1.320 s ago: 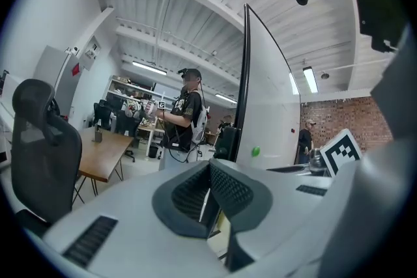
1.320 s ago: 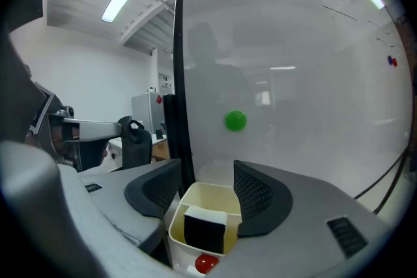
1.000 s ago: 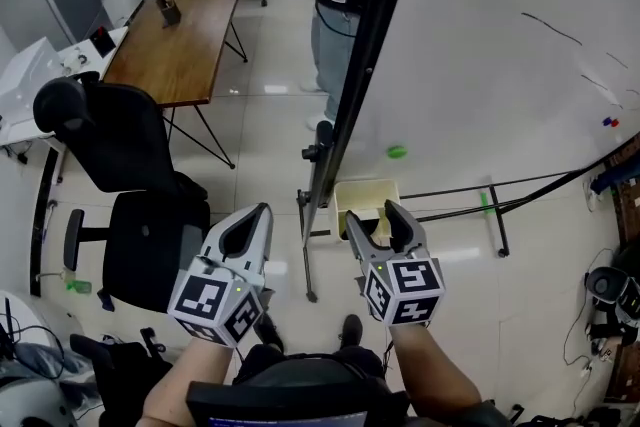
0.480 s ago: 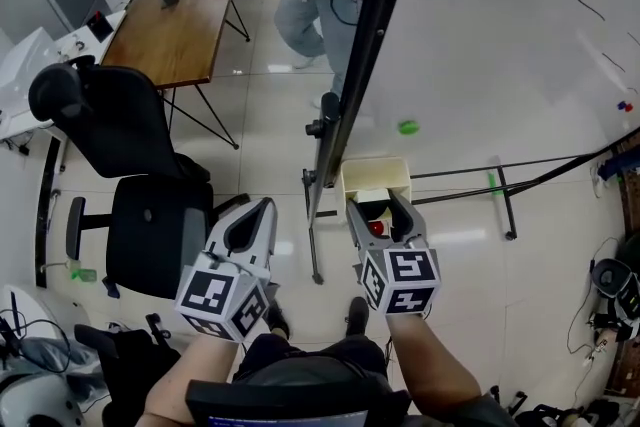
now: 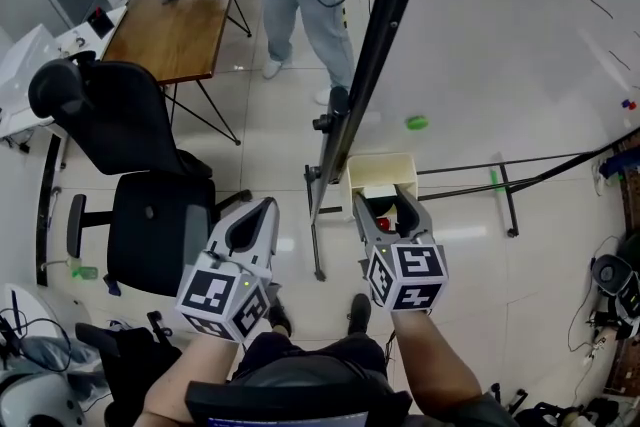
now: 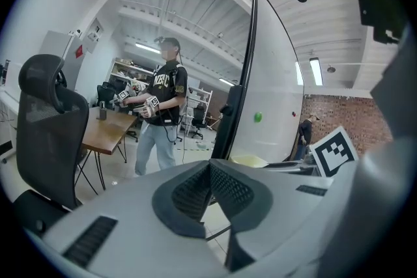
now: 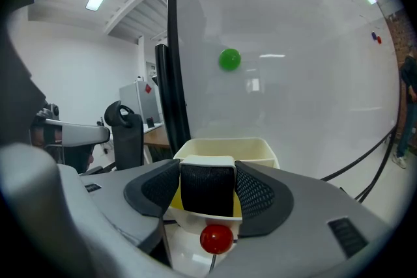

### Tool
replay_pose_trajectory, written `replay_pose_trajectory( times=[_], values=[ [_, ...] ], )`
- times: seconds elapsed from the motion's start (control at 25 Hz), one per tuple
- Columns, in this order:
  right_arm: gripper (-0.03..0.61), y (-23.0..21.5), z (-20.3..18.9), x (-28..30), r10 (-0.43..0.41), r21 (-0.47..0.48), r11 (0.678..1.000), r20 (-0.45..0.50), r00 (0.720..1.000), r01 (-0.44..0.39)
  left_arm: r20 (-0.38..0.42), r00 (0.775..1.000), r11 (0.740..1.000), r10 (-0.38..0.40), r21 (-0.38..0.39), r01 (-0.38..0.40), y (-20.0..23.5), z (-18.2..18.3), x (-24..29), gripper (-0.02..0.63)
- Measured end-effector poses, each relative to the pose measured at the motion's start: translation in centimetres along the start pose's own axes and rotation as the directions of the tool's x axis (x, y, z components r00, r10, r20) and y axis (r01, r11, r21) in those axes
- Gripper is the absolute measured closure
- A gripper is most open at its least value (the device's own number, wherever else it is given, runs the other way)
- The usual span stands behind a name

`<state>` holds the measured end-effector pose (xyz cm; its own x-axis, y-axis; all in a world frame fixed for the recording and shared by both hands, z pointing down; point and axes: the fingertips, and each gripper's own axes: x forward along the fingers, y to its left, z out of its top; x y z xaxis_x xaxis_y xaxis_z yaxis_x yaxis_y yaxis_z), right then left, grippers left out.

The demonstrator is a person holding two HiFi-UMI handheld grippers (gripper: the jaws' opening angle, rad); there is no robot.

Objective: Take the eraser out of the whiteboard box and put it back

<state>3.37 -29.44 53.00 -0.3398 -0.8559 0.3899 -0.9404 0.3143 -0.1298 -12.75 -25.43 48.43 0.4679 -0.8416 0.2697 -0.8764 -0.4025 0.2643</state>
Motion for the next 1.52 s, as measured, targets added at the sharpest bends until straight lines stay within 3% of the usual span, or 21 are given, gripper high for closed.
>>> replay_pose_trajectory(
  times=[0.2, 0.44, 0.68, 0.96, 1.36, 1.52],
  values=[
    [0.296, 0.5, 1.8, -1.1, 0.027, -0.002, 1.0, 0.032, 0.999, -0.027, 0.027, 1.0, 1.0, -0.007, 0.001, 0.007, -0.2, 1.3, -1.0, 0.581],
    [0.296, 2.1, 6.8, -4.0, 0.067, -0.016, 0.998, 0.121, 0.99, -0.065, 0.099, 0.995, 1.0, -0.025, 0.016, 0.024, -1.0, 5.3, -3.0, 0.581],
    [0.296, 2.5, 13.5, -8.5, 0.112, -0.039, 0.994, 0.247, 0.963, -0.105, 0.235, 0.97, 0.996, -0.053, 0.076, 0.036, -3.6, 11.8, -5.9, 0.581],
    [0.296, 3.2, 19.3, -14.2, 0.156, -0.074, 0.987, 0.356, 0.921, -0.139, 0.301, 0.95, 0.989, -0.078, 0.142, 0.036, -6.4, 16.0, -8.6, 0.584],
    [0.296, 3.2, 21.2, -17.6, 0.179, -0.107, 0.983, 0.4, 0.899, -0.148, 0.332, 0.936, 0.98, -0.119, 0.192, 0.057, -9.5, 17.4, -10.0, 0.588],
    [0.298, 3.0, 21.3, -18.2, 0.18, -0.105, 0.983, 0.409, 0.895, -0.15, 0.313, 0.941, 0.975, -0.129, 0.211, 0.064, -10.1, 17.2, -9.9, 0.588]
  ],
)
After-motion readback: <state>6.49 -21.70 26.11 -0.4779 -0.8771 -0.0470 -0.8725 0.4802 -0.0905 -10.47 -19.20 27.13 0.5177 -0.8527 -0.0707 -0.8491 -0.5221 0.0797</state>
